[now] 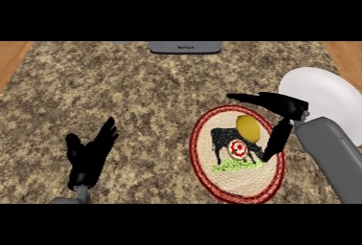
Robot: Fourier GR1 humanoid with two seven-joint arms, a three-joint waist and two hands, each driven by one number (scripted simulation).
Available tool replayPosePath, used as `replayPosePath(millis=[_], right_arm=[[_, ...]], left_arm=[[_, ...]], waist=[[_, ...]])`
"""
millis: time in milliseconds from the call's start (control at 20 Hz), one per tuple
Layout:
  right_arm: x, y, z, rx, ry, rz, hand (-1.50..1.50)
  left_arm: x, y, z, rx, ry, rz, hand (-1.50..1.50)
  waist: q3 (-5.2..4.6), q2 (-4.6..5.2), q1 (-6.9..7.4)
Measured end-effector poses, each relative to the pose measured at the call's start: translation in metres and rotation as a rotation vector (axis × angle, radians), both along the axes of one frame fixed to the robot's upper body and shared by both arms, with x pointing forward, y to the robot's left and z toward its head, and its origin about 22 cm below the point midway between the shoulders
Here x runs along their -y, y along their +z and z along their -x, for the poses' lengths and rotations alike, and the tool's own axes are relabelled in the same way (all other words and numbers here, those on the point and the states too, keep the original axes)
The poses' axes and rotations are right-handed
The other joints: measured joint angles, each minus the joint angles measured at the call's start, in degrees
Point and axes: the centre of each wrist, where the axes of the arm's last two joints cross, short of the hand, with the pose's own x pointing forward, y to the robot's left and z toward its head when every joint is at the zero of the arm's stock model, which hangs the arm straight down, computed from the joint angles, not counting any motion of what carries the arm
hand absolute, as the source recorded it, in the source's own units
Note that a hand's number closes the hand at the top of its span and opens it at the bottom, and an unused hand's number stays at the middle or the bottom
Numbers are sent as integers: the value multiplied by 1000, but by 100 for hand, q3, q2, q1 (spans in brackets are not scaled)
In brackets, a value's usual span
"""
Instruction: Pick the cupcake from the placemat and place it in the plate
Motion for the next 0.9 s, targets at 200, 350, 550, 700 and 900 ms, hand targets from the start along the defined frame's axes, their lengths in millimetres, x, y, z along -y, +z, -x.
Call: replayPosePath(millis=[200, 350, 550, 700, 900], right_arm=[[-6, -5, 8, 15, 2, 26, -150], [-11, -7, 12, 39, -5, 70, -150], [-9, -16, 15, 56, -15, 118, -150], [-14, -20, 16, 59, -10, 139, -150], [-17, -31, 15, 46, 0, 153, -150]], left_arm=[[-11, -1, 1, -2, 3, -4, 0], [-8, 3, -3, -9, 5, -2, 0], [-5, 6, -2, -5, -2, -3, 0], [2, 5, 1, -6, -2, 2, 0], [1, 2, 4, -9, -3, 0, 0]], waist=[[-2, 5, 8], [-2, 7, 8], [-2, 11, 17], [-3, 11, 20], [-3, 12, 27]])
